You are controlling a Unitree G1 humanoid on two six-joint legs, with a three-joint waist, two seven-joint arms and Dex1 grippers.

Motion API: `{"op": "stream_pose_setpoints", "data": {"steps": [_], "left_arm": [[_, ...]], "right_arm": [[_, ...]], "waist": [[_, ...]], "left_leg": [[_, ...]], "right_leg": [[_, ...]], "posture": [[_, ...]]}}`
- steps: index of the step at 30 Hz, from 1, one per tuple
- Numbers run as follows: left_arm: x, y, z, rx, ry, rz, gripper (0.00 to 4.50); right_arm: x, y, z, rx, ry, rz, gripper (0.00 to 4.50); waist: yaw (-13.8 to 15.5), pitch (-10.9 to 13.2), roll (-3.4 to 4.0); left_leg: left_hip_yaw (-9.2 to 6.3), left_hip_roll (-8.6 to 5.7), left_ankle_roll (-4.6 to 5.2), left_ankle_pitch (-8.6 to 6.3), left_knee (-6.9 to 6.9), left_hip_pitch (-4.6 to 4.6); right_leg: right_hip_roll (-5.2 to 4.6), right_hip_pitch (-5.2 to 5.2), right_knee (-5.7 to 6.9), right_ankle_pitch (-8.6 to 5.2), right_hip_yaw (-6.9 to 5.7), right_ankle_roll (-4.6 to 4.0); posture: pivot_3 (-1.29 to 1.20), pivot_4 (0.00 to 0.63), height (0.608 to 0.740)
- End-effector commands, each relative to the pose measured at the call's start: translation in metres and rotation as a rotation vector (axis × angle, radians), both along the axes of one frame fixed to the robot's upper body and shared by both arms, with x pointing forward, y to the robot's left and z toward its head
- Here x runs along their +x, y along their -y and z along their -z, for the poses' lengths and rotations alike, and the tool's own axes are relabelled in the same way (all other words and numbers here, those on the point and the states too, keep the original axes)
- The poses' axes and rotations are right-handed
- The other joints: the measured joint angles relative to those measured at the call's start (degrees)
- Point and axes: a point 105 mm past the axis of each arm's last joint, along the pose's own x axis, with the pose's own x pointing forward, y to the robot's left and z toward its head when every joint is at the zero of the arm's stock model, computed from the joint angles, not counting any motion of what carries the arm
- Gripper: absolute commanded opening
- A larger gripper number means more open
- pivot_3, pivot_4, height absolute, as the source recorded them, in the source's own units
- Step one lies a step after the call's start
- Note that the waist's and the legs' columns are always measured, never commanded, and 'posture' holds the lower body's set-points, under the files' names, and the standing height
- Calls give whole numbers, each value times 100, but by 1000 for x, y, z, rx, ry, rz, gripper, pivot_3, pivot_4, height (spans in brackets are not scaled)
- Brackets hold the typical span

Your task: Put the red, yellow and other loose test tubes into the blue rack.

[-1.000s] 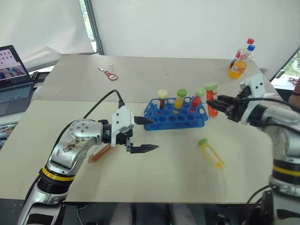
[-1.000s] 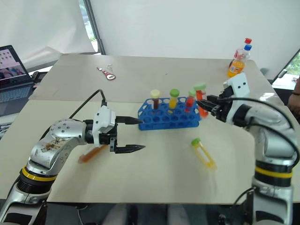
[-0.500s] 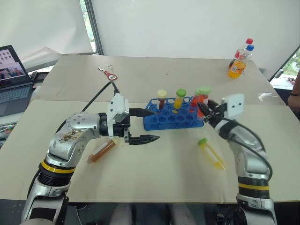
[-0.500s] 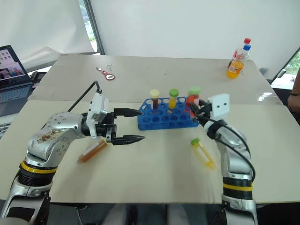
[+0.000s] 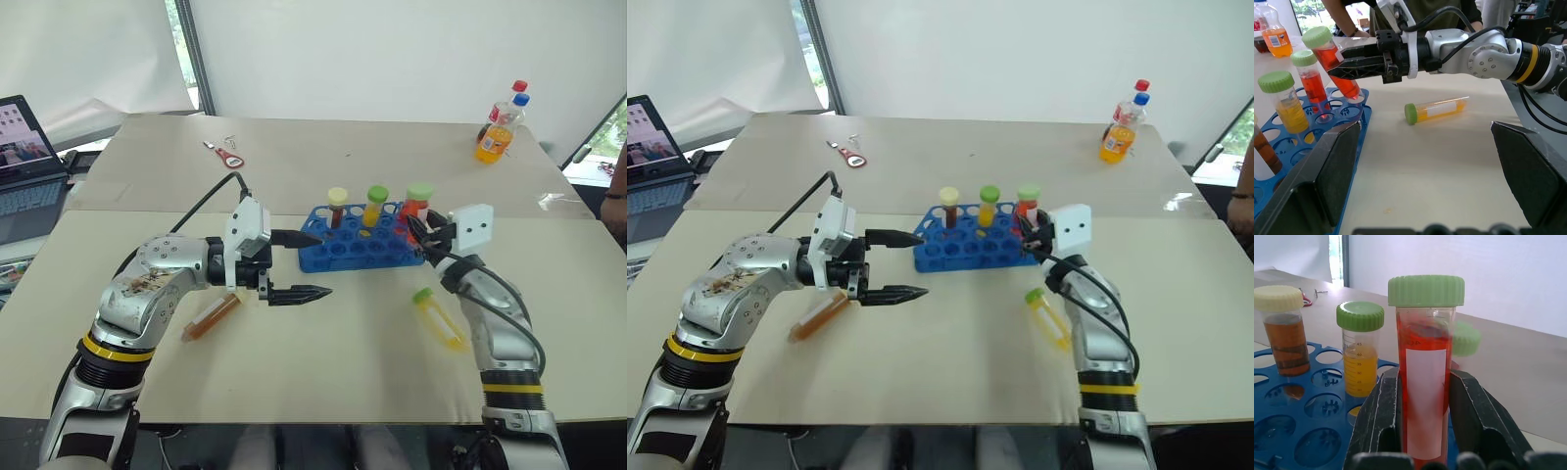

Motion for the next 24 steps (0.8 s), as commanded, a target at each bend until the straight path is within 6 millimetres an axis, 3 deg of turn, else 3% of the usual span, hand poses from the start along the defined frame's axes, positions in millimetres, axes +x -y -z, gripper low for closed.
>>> {"op": "stream_pose_setpoints", "data": {"steps": [1,7,9,11,16,24], "left_arm": [[-5,3,-6,-7,44,20,4500],[-4,5,-5,-24,41,8,4500],[-3,6,-5,-34,33,0,4500],[-2,7,-5,-40,30,-5,4500],[1,8,-5,-41,33,-25,4500],[6,8,-1,-17,32,-71,4500]], "right_arm": [[0,-6,0,12,35,23,952],[-5,-7,3,142,56,62,952],[-8,-6,4,177,56,57,2047],[-9,-6,3,182,60,54,2565],[-13,2,0,145,62,90,4349],[-50,23,-15,54,-8,48,4471]], "waist": [[-12,0,0],[-65,0,0],[-73,0,0],[-86,0,0],[-104,1,1],[-50,1,1]], "left_leg": [[0,0,-1,0,0,0],[-11,2,-3,1,-1,6],[-15,2,-2,1,-2,5],[-23,2,-2,1,-5,4],[-28,2,-2,1,-6,3],[-31,1,-1,1,-10,-1]], "right_leg": [[0,0,0,0,0,0],[1,1,7,1,3,-1],[1,0,6,0,3,-1],[1,-1,6,1,4,-1],[1,-2,5,1,4,-1],[0,-2,-3,1,3,-1]], "posture": [[0,150,740],[0,150,740],[0,150,740],[0,150,740],[0,150,740],[0,150,740]]}}
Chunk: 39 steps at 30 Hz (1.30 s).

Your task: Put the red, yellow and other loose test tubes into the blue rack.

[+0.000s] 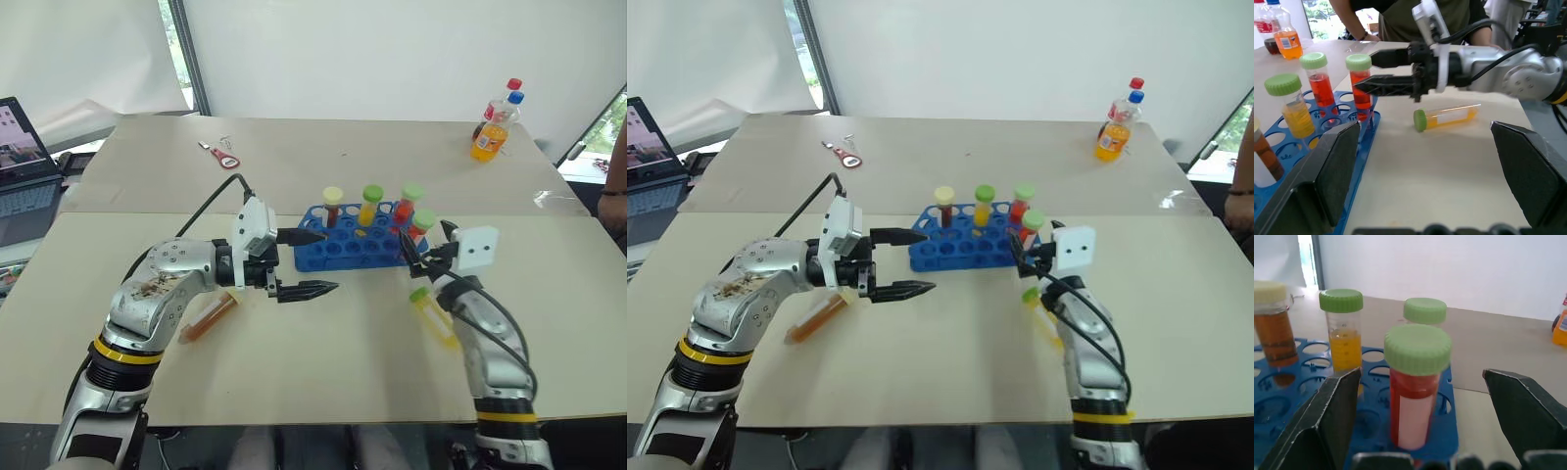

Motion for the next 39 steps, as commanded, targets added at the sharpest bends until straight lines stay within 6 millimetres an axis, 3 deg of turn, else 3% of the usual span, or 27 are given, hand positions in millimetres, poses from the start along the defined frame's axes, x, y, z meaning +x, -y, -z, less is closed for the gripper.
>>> {"op": "stream_pose_setpoints", "data": {"steps": [1,6,13,17,28,39], "left_arm": [[-3,2,-3,18,22,9,4500],[-7,1,3,74,37,44,4500],[-29,-1,15,211,150,225,4500],[-42,3,17,223,167,316,4500],[-52,9,28,243,210,362,4500],[-52,10,35,236,192,334,4500]], "right_arm": [[-21,12,-25,12,4,-6,4471],[-53,12,-24,-95,-192,-88,4471],[-70,27,7,-263,-690,-120,4471],[-68,31,17,-314,-869,-135,4471],[-45,15,31,-386,-1082,-239,4471],[-45,16,35,-439,-1135,-268,1011]], "waist": [[30,0,0],[74,0,2],[87,1,1],[92,1,1],[95,1,1],[102,1,1]], "left_leg": [[0,0,0,0,-1,1],[2,0,0,0,1,2],[10,0,1,1,6,5],[13,0,1,1,7,-3],[11,0,3,1,6,-16],[0,3,5,-1,6,-20]], "right_leg": [[0,1,0,0,0,0],[3,2,-2,-1,1,0],[9,10,-10,-3,7,-3],[14,9,-17,-3,7,-3],[16,4,-28,-3,7,-3],[16,5,-37,-2,3,-2]], "posture": [[0,150,740],[0,150,740],[0,150,740],[0,150,740],[0,150,740],[0,150,740]]}}
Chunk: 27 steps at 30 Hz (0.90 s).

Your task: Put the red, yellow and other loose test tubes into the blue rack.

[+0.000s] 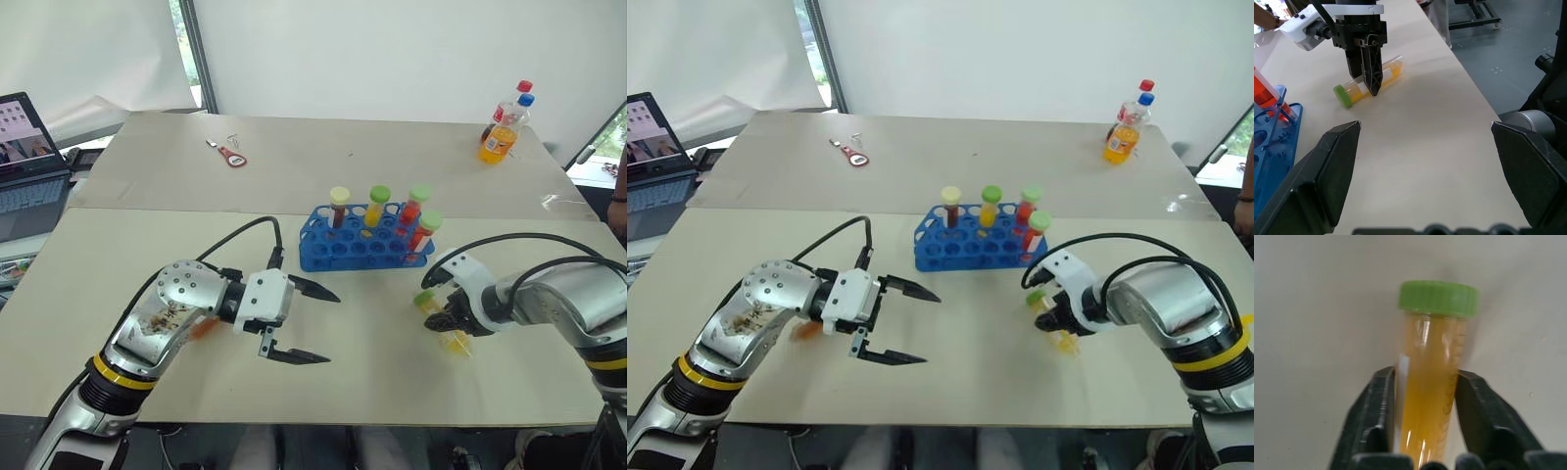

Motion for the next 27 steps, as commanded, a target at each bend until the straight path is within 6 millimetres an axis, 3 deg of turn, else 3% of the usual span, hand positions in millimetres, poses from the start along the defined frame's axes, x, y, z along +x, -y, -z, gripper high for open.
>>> {"op": "stream_pose_setpoints", "data": {"steps": [1,6,11,14,19,22,27], "left_arm": [[-1,2,-5,-27,10,-2,4500],[6,-9,-7,-53,-32,-73,4500],[18,-21,-21,-172,-133,-196,4500],[22,-24,-25,-189,-153,-224,4500],[37,-34,-20,-115,-130,-294,4500],[45,-34,-23,-112,-118,-319,4500],[46,-34,-24,-105,-106,-311,4500]], "right_arm": [[4,5,-10,-17,46,-4,996],[-7,4,-22,94,85,-10,996],[1,-32,-64,357,491,-106,996],[2,-46,-77,445,689,-143,996],[30,-66,-96,556,1087,33,995],[48,-73,-98,569,1191,112,992],[67,-89,-84,557,1237,105,990]], "waist": [[1,0,0],[15,0,0],[-23,0,0],[-4,0,0],[-13,-2,-4],[-23,-1,-3],[-20,-1,-2]], "left_leg": [[0,0,0,0,0,0],[-6,1,2,-1,-1,-2],[-30,7,3,-2,-2,-2],[-33,4,2,-1,3,3],[-29,0,-3,2,10,4],[-11,-1,-12,7,12,8],[6,0,-13,8,-1,9]], "right_leg": [[0,0,0,0,0,0],[0,0,-1,0,-2,0],[8,-3,2,0,-1,1],[7,-2,19,-1,0,2],[6,-3,29,-1,3,2],[7,-3,35,0,2,1],[7,-5,35,0,-3,-2]], "posture": [[0,150,740],[0,150,740],[0,150,740],[0,150,740],[0,150,740],[0,150,740],[0,150,740]]}}
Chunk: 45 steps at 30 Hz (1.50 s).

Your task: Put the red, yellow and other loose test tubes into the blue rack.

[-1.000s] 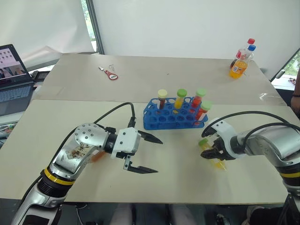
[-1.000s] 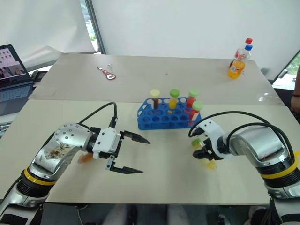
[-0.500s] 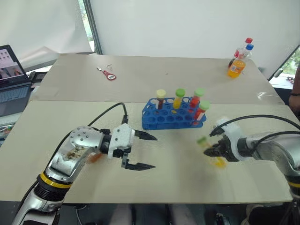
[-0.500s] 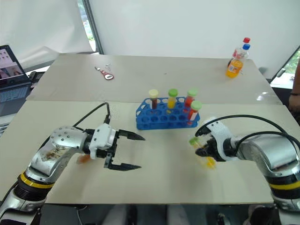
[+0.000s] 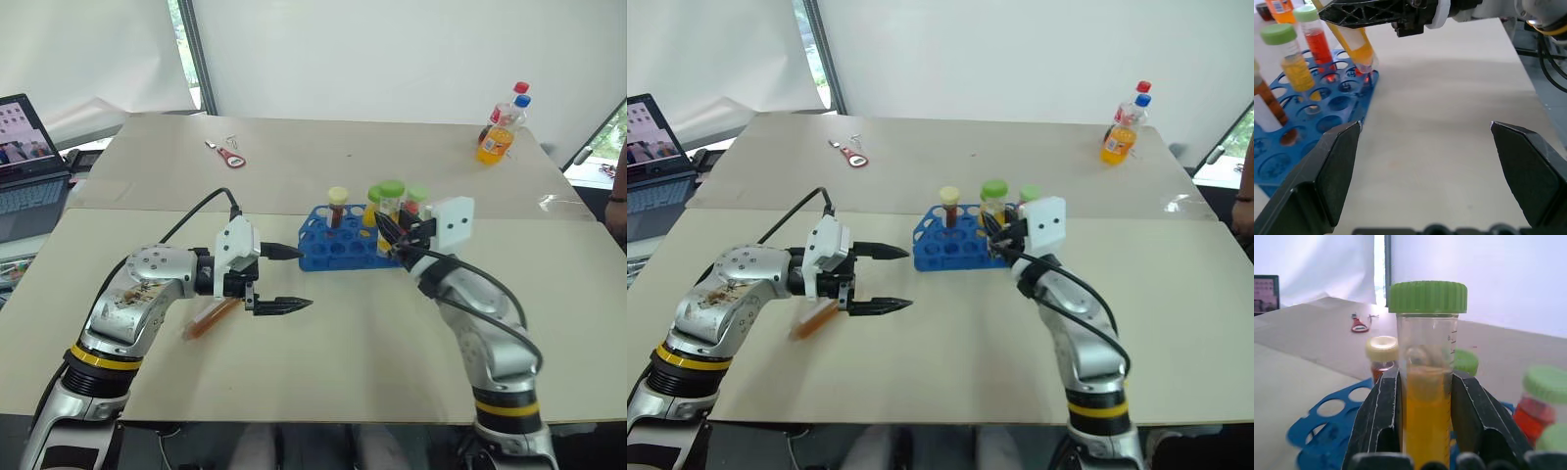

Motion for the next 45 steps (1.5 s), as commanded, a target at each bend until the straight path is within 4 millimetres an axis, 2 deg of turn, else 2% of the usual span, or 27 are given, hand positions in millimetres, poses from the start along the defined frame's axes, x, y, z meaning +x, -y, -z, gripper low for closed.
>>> {"op": "stream_pose_setpoints", "data": {"steps": [1,5,13,22,31,32,36,39,45], "left_arm": [[0,1,-8,6,47,10,4500],[-3,0,-8,5,47,7,4500],[-7,2,-8,-8,44,4,4500],[-1,11,-27,-129,16,-58,4500],[8,12,-36,-175,4,-149,4500],[8,12,-37,-172,8,-156,4500],[12,7,-40,-147,27,-199,4500],[17,-5,-45,-54,49,-269,4500],[15,-34,-45,199,44,-319,4500]], "right_arm": [[8,-6,-6,-26,98,21,990],[14,-5,2,-56,106,34,989],[19,-5,6,-65,132,79,988],[23,-8,13,-19,153,143,987],[17,-8,25,100,123,163,987],[16,-8,25,111,122,164,2033],[13,-12,27,115,113,157,3359],[0,0,30,66,91,150,4398],[-39,16,30,-88,31,10,4398]], "waist": [[-7,0,1],[-5,1,2],[-13,1,2],[-25,1,2],[-41,1,2],[-47,1,2],[-70,1,2],[-65,2,4],[-51,3,5]], "left_leg": [[1,0,0,0,-3,-1],[2,1,0,0,-10,-2],[2,1,-2,1,-9,3],[-3,1,-6,3,-9,6],[-30,1,-6,3,-10,7],[-35,1,-6,3,-10,8],[-38,1,-6,4,-13,8],[-41,0,-7,4,-17,3],[-42,-1,-7,4,-23,3]], "right_leg": [[0,-1,0,0,0,0],[-1,-3,0,1,0,-1],[-1,-2,1,0,1,-2],[-1,0,5,1,2,-4],[-2,1,16,2,3,-5],[-2,0,18,2,3,-5],[-1,-1,28,2,3,-5],[-2,-4,30,2,2,-5],[-2,-3,17,1,0,-4]], "posture": [[0,150,740],[0,150,740],[0,150,740],[0,150,740],[0,150,740],[0,150,740],[0,150,740],[0,150,740],[0,150,740]]}}
